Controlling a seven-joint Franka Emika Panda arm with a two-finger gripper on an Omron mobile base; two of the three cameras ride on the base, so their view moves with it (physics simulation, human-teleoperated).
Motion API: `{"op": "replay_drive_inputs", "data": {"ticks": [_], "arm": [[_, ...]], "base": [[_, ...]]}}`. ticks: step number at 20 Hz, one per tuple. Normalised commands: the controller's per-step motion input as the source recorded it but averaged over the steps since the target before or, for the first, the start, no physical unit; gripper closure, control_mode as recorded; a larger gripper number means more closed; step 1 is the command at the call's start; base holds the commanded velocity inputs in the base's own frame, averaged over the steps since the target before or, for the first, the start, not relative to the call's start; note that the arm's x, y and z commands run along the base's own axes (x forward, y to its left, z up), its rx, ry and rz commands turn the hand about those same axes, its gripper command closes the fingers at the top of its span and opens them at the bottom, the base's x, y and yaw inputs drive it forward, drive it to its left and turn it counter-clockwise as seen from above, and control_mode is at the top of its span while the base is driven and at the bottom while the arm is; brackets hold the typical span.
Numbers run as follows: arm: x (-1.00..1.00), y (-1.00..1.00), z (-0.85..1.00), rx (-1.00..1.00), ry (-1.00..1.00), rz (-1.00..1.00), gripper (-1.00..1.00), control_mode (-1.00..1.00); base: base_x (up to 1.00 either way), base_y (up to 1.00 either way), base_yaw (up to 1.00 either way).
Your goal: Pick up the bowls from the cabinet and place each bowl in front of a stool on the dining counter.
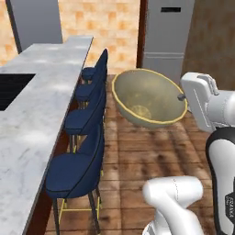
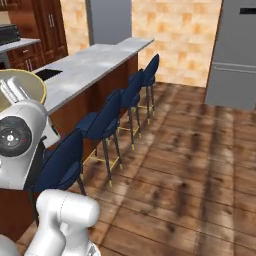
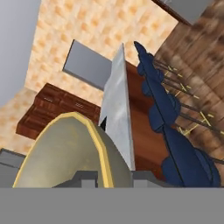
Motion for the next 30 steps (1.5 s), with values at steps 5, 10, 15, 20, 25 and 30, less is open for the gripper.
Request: {"op": "replay_drive_inputs", "data": {"ticks": [5, 10, 15, 20, 25, 30], "arm": [[0.00, 0.00, 0.00, 0.00, 0.00, 0.00, 1.00, 1.00], [0.00, 0.00, 0.00, 0.00, 0.00, 0.00, 1.00, 1.00], [0.00, 0.00, 0.00, 0.00, 0.00, 0.00, 1.00, 1.00], [0.00, 0.00, 0.00, 0.00, 0.00, 0.00, 1.00, 1.00], [0.45, 0.02, -0.06, -0.01, 0.13, 0.00, 1.00, -1.00], [0.79, -0.09, -0.31, 0.00, 0.16, 0.00, 1.00, -1.00]], "base": [[0.08, 0.11, 0.65], [0.23, 0.03, 0.39], [0.49, 0.21, 0.00], [0.76, 0.77, 0.00], [0.11, 0.11, 0.00], [0.00, 0.00, 0.00]]}}
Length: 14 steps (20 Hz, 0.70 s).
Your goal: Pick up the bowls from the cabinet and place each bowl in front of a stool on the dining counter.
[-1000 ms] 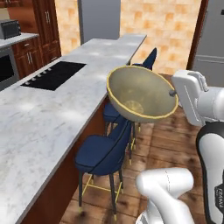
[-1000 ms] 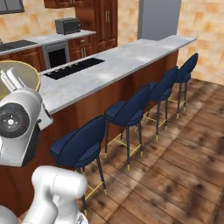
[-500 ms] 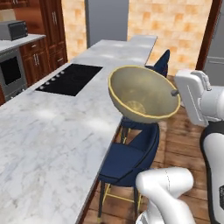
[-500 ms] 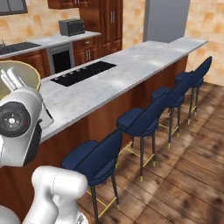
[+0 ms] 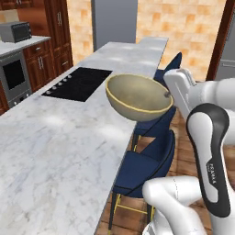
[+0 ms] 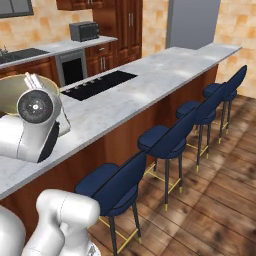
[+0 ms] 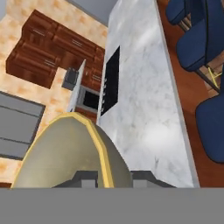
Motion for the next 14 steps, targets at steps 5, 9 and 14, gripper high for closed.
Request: {"op": "replay_drive_inputs", "data": {"ticks": [5, 9, 14], "arm": [[0.39, 0.05, -0.26, -0.07, 0.17, 0.01, 1.00, -1.00], [0.56, -0.09, -0.45, -0.06, -0.01, 0.00, 1.00, -1.00], [0.26, -0.01, -0.32, -0.08, 0.00, 0.01, 1.00, -1.00]], "base": [[0.00, 0.00, 0.00], [0.00, 0.00, 0.00], [0.00, 0.00, 0.00]]}}
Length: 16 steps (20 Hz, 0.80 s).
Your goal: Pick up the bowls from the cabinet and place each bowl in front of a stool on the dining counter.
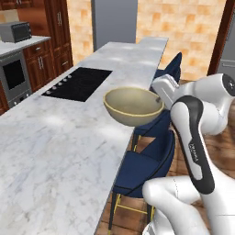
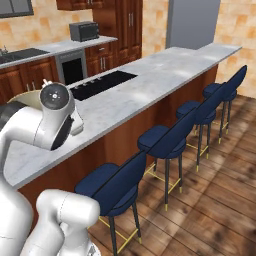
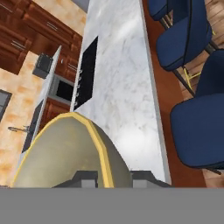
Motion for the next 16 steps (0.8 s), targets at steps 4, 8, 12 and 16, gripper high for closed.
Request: {"op": "replay_drive_inputs", "data": {"ticks": [4, 8, 12, 16], "arm": [[0.63, -0.08, -0.24, -0.10, -0.01, 0.00, 1.00, -1.00], [0.56, -0.24, -0.26, -0.04, -0.01, 0.00, 1.00, -1.00], [0.53, -0.03, -0.24, -0.04, 0.00, 0.00, 1.00, -1.00], [0.78, 0.15, -0.29, -0.07, 0.04, -0.03, 1.00, -1.00]], "base": [[0.00, 0.00, 0.00], [0.00, 0.00, 0.00], [0.00, 0.00, 0.00], [0.00, 0.00, 0.00]]}}
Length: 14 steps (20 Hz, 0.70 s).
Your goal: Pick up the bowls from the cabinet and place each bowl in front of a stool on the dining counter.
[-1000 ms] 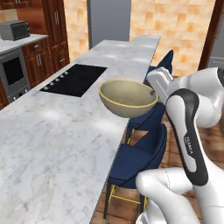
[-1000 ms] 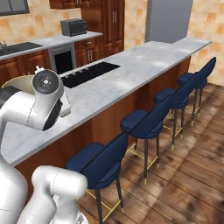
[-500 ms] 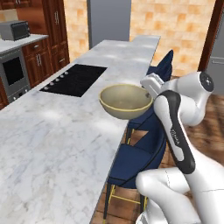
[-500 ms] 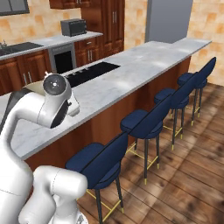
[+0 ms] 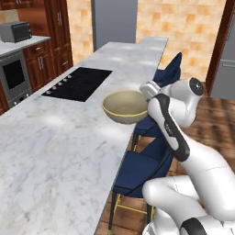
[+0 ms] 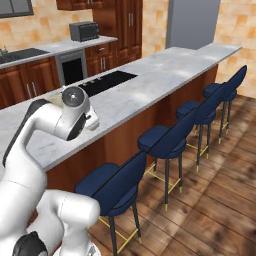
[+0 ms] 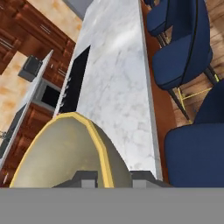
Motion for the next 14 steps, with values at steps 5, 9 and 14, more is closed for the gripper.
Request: {"op": "replay_drive_inputs", "data": {"ticks": [5, 9, 14], "arm": [[0.38, 0.37, -0.34, -0.03, 0.06, 0.00, 1.00, -1.00], [0.10, 0.36, -0.65, 0.00, 0.05, 0.00, 1.00, -1.00], [0.29, 0.25, -0.65, 0.00, 0.02, 0.00, 1.00, -1.00]], "base": [[0.00, 0.00, 0.00], [0.00, 0.00, 0.00], [0.00, 0.00, 0.00]]}}
